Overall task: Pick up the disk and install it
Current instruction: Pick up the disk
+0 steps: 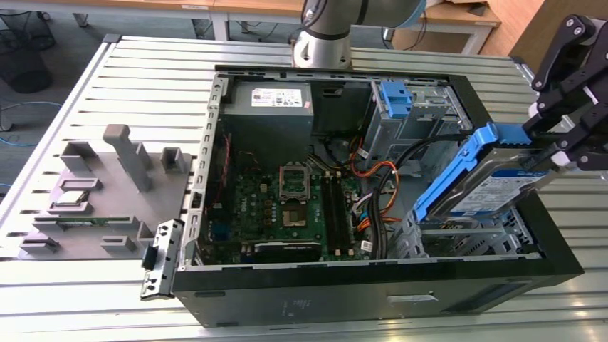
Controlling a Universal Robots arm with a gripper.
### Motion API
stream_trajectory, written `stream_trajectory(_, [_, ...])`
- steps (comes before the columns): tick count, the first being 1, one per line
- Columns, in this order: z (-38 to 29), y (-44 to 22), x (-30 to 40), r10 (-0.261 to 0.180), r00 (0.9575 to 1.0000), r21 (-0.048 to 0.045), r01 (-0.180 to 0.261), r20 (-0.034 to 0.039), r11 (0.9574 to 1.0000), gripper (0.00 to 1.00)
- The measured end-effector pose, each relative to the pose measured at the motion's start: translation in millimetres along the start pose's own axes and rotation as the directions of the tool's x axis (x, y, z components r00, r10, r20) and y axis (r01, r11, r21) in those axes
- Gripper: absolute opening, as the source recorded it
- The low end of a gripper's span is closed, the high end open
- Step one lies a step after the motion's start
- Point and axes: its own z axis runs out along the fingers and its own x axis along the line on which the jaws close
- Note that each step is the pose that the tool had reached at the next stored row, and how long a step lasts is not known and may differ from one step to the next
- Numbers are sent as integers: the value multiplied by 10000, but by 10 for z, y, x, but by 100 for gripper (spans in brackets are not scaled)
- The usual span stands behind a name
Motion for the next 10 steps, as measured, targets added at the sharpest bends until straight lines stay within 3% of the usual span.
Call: stream_trajectory(10, [4,-62,3,-101,9999,-14,101,-8,9999,35])
